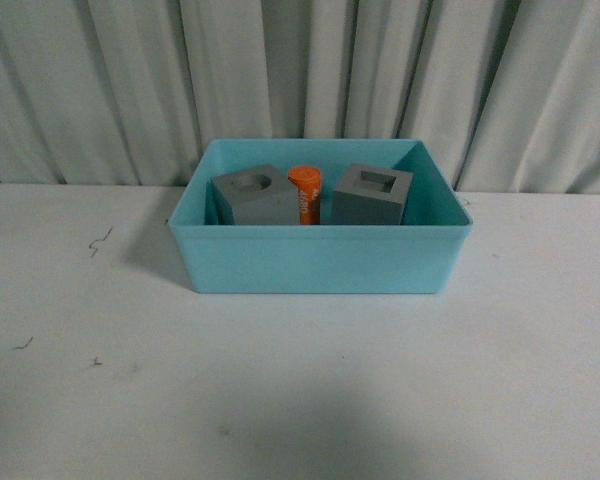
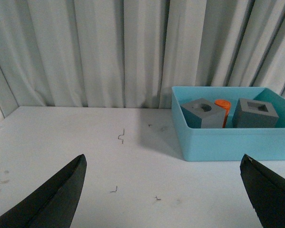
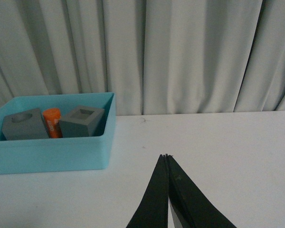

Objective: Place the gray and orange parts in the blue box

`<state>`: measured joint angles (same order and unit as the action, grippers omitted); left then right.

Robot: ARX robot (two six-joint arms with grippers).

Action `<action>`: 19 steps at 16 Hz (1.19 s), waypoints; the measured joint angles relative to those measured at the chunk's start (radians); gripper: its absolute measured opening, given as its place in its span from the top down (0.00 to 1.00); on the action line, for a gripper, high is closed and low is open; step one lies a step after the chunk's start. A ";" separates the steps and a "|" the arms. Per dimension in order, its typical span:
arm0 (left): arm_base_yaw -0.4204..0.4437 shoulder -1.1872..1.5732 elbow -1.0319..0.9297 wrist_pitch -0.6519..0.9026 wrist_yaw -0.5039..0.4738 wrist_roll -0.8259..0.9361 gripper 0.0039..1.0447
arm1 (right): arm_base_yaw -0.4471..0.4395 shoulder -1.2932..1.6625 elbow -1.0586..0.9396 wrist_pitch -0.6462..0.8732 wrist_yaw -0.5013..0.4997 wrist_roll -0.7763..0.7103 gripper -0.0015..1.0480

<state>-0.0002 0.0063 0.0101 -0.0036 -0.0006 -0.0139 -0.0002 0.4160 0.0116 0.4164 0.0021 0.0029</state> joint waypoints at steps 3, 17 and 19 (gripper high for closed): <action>0.000 0.000 0.000 0.000 0.000 0.000 0.06 | 0.000 -0.090 0.000 -0.091 0.000 0.000 0.98; 0.000 0.000 0.000 0.000 0.000 0.000 0.06 | 0.000 -0.412 0.000 -0.421 -0.002 0.000 0.98; 0.000 0.000 0.000 0.000 0.000 0.000 0.06 | 0.000 -0.412 0.000 -0.420 -0.002 0.000 0.98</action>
<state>-0.0002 0.0063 0.0101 -0.0032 -0.0006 -0.0139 -0.0002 0.0036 0.0120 -0.0040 0.0006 0.0025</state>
